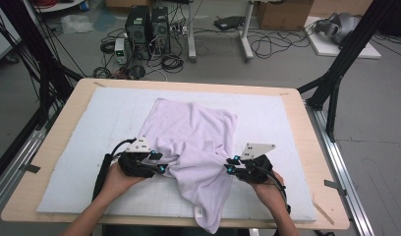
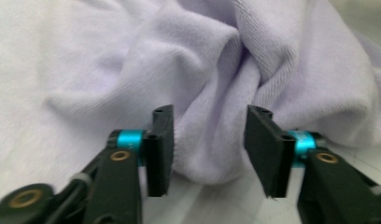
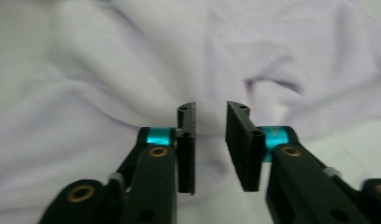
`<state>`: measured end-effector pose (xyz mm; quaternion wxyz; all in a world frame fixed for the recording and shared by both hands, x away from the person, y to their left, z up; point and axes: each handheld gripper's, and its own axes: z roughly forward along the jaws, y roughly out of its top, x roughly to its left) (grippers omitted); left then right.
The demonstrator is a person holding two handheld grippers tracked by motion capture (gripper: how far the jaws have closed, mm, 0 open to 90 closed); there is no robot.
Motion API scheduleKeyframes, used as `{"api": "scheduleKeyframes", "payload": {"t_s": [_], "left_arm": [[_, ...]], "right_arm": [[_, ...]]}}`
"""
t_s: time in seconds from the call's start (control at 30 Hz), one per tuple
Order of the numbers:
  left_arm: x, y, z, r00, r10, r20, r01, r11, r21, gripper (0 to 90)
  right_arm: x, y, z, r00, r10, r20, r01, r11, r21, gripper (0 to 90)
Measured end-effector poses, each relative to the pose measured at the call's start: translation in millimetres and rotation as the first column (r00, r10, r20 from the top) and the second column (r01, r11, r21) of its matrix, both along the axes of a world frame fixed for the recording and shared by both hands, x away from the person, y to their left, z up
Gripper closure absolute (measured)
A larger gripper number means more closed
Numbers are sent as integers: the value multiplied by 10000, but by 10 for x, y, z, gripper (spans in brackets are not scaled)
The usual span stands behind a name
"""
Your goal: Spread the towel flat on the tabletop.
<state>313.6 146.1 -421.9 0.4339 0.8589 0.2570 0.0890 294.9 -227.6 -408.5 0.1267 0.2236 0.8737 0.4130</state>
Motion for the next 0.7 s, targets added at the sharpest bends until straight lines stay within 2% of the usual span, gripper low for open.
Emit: {"api": "scheduleKeyframes", "payload": {"t_s": [0.03, 0.07, 0.13, 0.17, 0.27, 0.3, 0.33, 0.37, 0.43, 0.5, 0.57, 0.7], "left_arm": [[15, -48, -21, 10000, -33, -49, 34, 9998, 183, 526], [23, -72, -39, 9999, -105, -105, 109, 9994, 318, 566], [34, -127, -94, 9993, -321, -195, 334, 9969, 712, 748], [32, -133, -99, 9990, -400, -185, 414, 9959, 807, 819], [0, -94, -48, 9992, -382, -62, 386, 9966, 728, 842], [-14, -58, -17, 9993, -370, -18, 370, 9977, 574, 844], [-36, -13, 20, 9997, -253, 51, 251, 9989, 406, 845], [-51, 45, 62, 9997, -173, 154, 169, 9994, 291, 847], [-95, 171, 165, 9995, 13, 313, -15, 10000, 39, 848], [-173, 311, 310, 9976, 248, 652, -241, 9996, -117, 849], [-229, 412, 433, 9957, 353, 852, -328, 9990, -308, 849], [-292, 517, 724, 9890, 440, 1413, -375, 9981, -486, 849]], "right_arm": [[-28, 26, 6, 9999, 162, -42, -161, 9997, 172, 682], [-72, 89, -5, 9986, 519, -132, -513, 9978, 408, 641], [-120, 230, -74, 9926, 1131, -444, -1106, 9924, 549, 594], [-140, 305, -119, 9889, 1369, -575, -1349, 9902, 372, 578], [-142, 477, -259, 9782, 1822, -999, -1831, 9831, -1, 550], [-137, 522, -298, 9764, 1872, -1080, -1921, 9807, -369, 558], [-135, 556, -328, 9766, 1906, -995, -1974, 9783, -635, 604], [-140, 563, -325, 9809, 1812, -707, -1864, 9796, -752, 695], [-119, 541, -303, 9827, 1711, -709, -1767, 9809, -815, 856], [-101, 508, -261, 9813, 1762, -769, -1817, 9808, -714, 870], [-117, 465, -172, 9841, 1714, -463, -1734, 9840, -418, 872], [-69, 343, 160, 9899, 1348, 444, -1356, 9907, 150, 874]]}}
